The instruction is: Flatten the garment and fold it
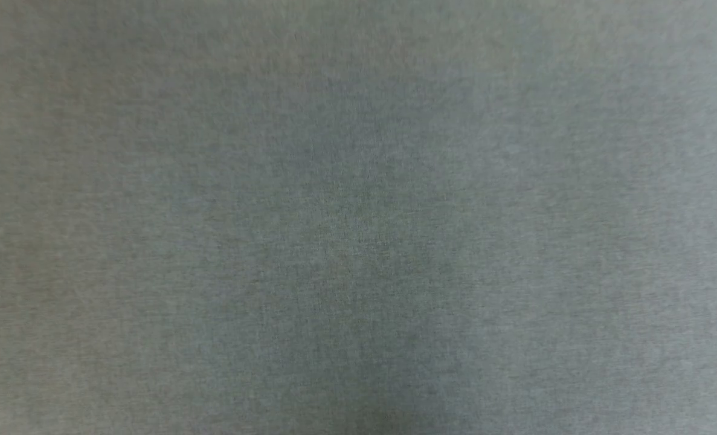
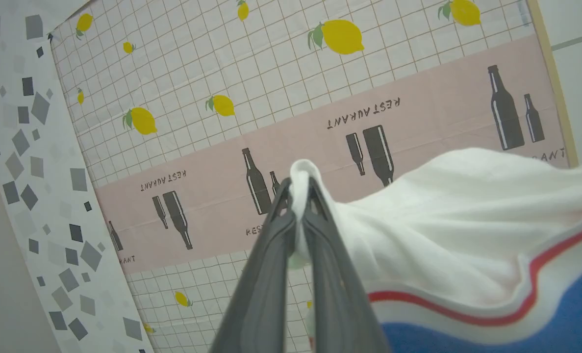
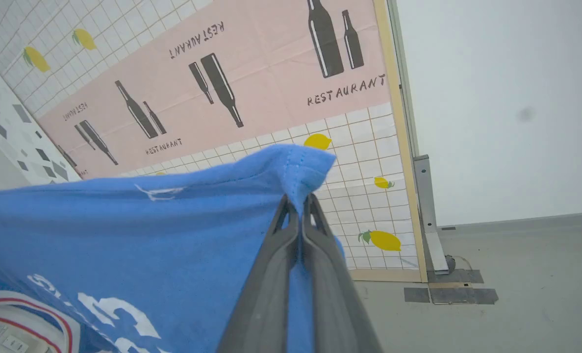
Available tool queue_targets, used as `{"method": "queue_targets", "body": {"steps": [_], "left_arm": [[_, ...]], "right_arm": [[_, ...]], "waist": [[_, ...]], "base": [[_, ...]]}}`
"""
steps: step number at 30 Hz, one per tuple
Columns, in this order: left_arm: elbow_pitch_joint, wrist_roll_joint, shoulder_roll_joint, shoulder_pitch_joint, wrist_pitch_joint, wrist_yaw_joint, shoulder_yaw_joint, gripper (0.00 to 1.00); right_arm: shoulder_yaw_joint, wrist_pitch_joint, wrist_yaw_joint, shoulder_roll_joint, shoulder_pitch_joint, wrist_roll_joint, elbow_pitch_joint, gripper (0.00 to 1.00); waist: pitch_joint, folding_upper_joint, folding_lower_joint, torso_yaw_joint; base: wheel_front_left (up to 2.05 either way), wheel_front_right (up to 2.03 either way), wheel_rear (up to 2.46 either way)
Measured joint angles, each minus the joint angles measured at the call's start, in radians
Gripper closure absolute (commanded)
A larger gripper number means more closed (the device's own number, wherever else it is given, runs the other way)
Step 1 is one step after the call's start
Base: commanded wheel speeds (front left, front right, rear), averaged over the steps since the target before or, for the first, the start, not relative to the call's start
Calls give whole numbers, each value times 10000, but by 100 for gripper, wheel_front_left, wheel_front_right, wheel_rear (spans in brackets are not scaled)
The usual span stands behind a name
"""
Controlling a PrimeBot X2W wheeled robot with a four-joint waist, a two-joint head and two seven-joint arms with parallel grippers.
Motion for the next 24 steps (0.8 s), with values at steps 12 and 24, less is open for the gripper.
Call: {"method": "queue_targets", "body": {"steps": [12, 24], "left_arm": [[1555, -805, -736, 1547, -1891, -194, 117, 100], [1446, -2044, -1279, 7076, -2984, -637, 75, 100]], "right_arm": [[665, -594, 0, -15, 806, 167, 1457, 100], [1919, -717, 0, -96, 6596, 1942, -784, 100]], "waist": [[850, 0, 0, 522], [-894, 0, -3, 1081]], "base": [[0, 0, 0], [0, 0, 0]]}}
